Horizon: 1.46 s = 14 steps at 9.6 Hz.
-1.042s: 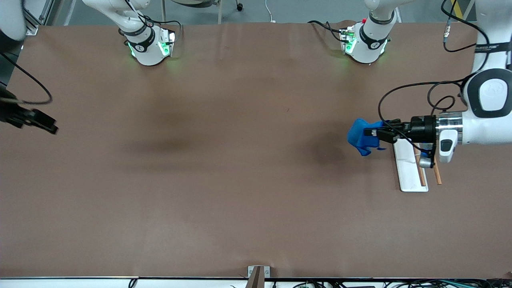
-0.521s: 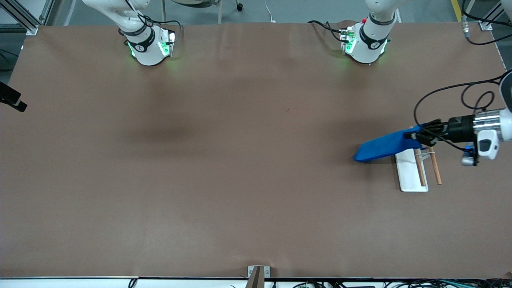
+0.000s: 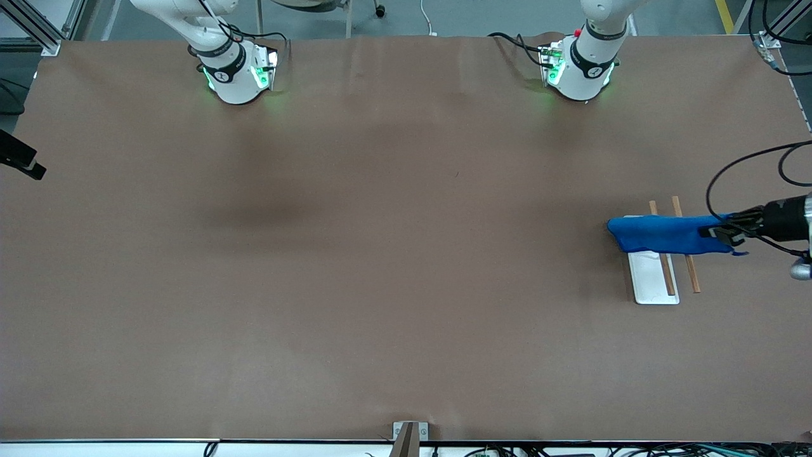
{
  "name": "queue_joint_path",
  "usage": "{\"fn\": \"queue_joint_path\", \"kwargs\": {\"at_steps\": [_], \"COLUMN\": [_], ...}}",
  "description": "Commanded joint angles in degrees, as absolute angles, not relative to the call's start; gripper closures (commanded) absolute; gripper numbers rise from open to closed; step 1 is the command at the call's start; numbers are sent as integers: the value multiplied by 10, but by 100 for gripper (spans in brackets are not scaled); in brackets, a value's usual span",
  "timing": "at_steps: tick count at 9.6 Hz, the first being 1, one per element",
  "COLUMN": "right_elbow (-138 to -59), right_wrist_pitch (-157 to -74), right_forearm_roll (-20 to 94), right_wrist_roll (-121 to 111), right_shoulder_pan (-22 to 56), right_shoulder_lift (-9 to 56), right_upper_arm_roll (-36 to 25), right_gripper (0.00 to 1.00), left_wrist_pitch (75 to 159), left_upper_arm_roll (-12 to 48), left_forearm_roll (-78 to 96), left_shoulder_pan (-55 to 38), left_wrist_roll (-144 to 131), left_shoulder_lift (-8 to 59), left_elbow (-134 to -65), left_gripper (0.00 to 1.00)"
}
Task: Right arm passes towel to left arm to hang
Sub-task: 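Drape the towel over the wooden dowels with the left gripper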
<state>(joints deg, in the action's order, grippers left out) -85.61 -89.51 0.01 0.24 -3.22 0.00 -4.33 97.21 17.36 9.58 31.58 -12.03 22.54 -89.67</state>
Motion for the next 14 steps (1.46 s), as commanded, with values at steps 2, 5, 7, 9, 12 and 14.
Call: {"fn": "queue_joint_path", "kwargs": {"at_steps": [2, 5, 7, 9, 12, 14], "right_elbow": [-854, -853, -852, -853, -853, -853], "right_wrist_pitch": [-876, -874, -875, -892, -901, -900], "right_forearm_roll": [6, 5, 4, 2, 0, 1], "right_wrist_roll": [-43, -41, -40, -41, -42, -41], "right_shoulder_pan": [-33, -33, -33, -34, -36, -41], "right_shoulder_lift": [-3, -2, -2, -2, -1, -1], "right_upper_arm_roll": [-46, -46, -46, -47, -47, -47], "right_gripper": [0, 0, 0, 0, 0, 0], "left_wrist_pitch": [976, 988, 990, 990, 991, 991], "left_upper_arm_roll": [177, 177, 177, 177, 177, 177], "left_forearm_roll": [53, 50, 50, 38, 36, 9], "left_shoulder_pan": [335, 344, 366, 386, 404, 411], "left_wrist_roll": [-30, 1, 34, 46, 67, 68], "left_shoulder_lift": [284, 290, 296, 306, 336, 345], "left_elbow": [-851, -851, -853, -865, -867, -863], "left_gripper": [100, 100, 100, 100, 93, 57]}}
